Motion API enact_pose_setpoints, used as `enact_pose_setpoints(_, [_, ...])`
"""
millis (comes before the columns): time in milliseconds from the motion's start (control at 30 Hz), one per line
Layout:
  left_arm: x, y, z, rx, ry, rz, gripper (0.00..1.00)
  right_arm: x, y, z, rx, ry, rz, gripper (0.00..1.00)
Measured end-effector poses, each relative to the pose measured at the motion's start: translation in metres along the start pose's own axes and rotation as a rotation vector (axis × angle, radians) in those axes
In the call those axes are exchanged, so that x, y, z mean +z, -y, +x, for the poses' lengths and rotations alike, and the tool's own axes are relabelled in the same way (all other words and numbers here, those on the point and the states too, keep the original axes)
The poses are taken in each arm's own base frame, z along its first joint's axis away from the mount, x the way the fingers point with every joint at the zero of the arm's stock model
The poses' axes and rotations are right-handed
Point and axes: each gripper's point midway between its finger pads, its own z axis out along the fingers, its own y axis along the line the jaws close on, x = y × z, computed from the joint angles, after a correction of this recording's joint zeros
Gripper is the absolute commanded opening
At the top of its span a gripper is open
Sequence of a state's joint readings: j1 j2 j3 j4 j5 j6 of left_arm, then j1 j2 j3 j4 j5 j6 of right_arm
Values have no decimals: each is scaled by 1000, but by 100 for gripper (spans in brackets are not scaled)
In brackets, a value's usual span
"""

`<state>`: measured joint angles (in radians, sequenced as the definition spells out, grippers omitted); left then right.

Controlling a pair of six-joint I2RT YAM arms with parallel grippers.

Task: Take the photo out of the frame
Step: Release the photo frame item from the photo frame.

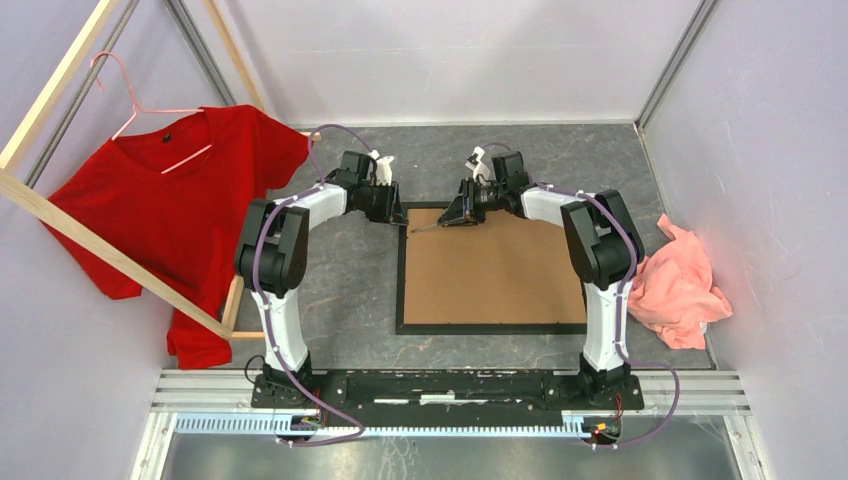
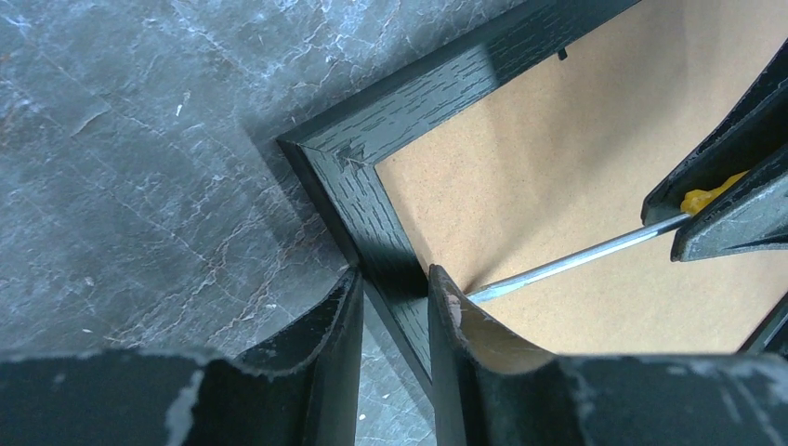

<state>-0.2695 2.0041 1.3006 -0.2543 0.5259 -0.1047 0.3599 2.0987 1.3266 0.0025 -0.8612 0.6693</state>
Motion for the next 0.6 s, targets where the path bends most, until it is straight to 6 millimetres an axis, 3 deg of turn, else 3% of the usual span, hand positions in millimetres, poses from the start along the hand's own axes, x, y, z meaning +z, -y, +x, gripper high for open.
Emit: enact_pose_setpoints(600, [2, 0, 0, -33, 13, 3, 35, 1, 2, 14, 41, -24, -49, 0])
